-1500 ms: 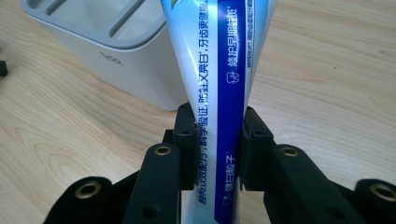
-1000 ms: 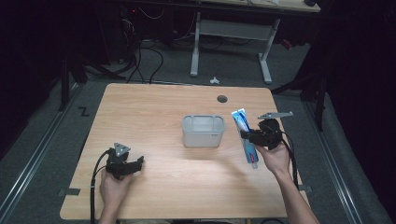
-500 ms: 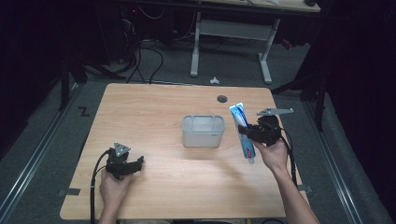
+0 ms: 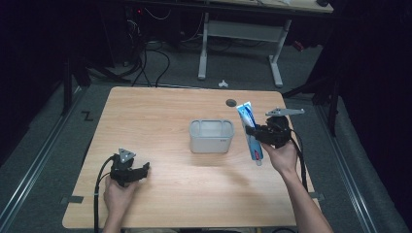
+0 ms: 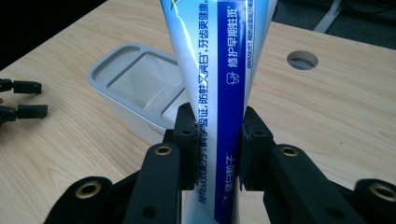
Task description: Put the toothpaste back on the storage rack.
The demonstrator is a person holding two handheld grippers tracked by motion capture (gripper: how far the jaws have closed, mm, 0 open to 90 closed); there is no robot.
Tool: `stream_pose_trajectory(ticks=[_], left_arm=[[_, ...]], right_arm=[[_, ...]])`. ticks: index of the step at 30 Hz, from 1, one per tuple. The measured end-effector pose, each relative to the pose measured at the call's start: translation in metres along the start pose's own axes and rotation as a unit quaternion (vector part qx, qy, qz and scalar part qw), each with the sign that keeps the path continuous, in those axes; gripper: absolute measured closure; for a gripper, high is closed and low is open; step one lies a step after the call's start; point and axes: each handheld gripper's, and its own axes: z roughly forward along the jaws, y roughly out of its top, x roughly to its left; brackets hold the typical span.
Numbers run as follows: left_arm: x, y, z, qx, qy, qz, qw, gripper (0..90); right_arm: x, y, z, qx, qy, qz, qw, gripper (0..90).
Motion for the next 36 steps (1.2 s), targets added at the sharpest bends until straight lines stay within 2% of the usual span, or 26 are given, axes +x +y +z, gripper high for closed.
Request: stream_pose_trajectory(ticks=[23, 36], left_arm=[[0.0, 0.0, 0.0, 0.0, 0.0, 0.0, 1.0, 25.7], [0.0, 0.0, 0.0, 0.0, 0.0, 0.0, 1.0, 25.7]], right_arm=[[0.014, 0.021, 0.006, -0.047, 0.015, -0.012, 0.9987, 73.5], [0.019, 0.031, 0.015, -0.057, 0.019, -0.014, 0.9981, 73.5]])
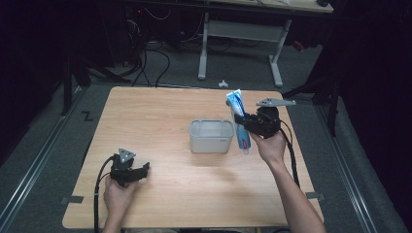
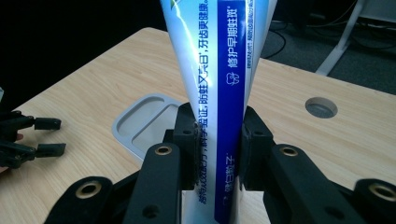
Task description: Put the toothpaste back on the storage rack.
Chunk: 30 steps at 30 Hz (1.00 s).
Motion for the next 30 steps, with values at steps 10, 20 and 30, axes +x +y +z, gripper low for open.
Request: stream_pose_trajectory(ticks=[10, 20, 30], left_arm=[[0.0, 0.0, 0.0, 0.0, 0.0, 0.0, 1.0, 25.7], [0.0, 0.0, 0.0, 0.0, 0.0, 0.0, 1.0, 25.7], [0.0, 0.0, 0.0, -0.001, 0.0, 0.0, 1.0, 25.7]], right_arm=[[0.004, 0.01, 0.006, -0.011, -0.001, -0.001, 0.9999, 73.6], [0.006, 0.02, 0.013, -0.015, 0.002, -0.003, 0.9999, 73.7], [0.01, 0.029, 0.023, -0.013, 0.002, -0.007, 0.9999, 73.6]])
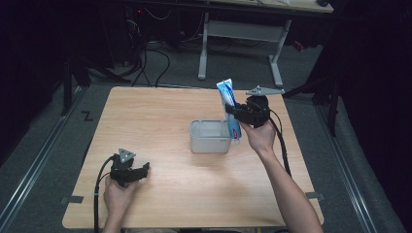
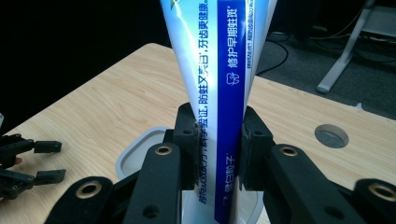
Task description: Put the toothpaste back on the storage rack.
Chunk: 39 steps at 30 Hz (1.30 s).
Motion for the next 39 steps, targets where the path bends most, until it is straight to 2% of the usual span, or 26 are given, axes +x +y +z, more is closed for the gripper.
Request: stream_pose_trajectory(ticks=[29, 39], left_arm=[[0.0, 0.0, 0.0, 0.0, -0.003, 0.003, 1.0, 25.6], [0.0, 0.0, 0.0, 0.0, -0.003, 0.003, 1.0, 25.6]], right_arm=[[0.002, 0.015, 0.029, -0.004, -0.01, 0.013, 0.9999, 73.6], [0.002, 0.019, 0.031, -0.012, -0.01, 0.018, 0.9997, 73.5]])
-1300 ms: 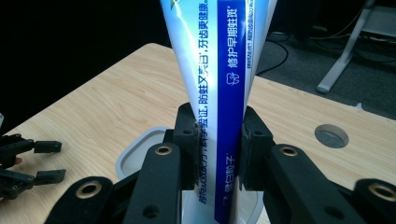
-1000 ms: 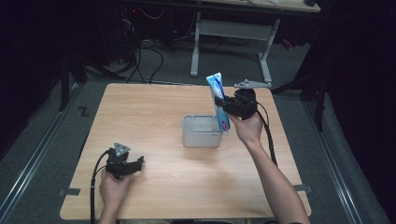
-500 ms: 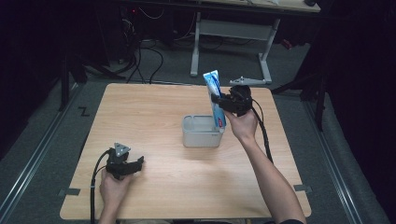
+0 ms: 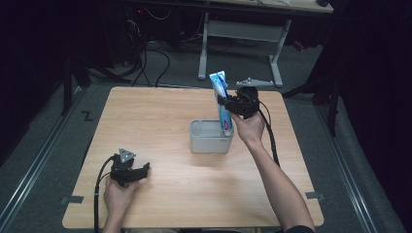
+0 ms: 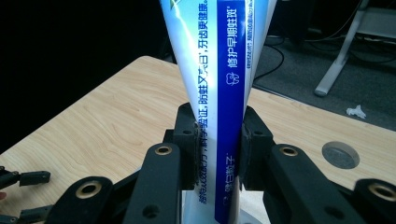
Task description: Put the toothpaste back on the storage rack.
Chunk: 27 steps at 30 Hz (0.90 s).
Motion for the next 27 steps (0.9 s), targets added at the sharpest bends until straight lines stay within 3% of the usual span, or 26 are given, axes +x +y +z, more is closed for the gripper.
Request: stream_pose_trajectory(ticks=[11, 27], left_arm=[[0.0, 0.0, 0.0, 0.0, 0.0, 0.0, 1.0, 25.6], [0.0, 0.0, 0.0, 0.0, 0.0, 0.0, 1.0, 25.6]], right_arm=[[0.01, 0.008, 0.007, -0.007, 0.002, -0.006, 1.0, 73.5], [0.018, 0.004, 0.023, -0.007, 0.004, -0.014, 0.9999, 73.3]])
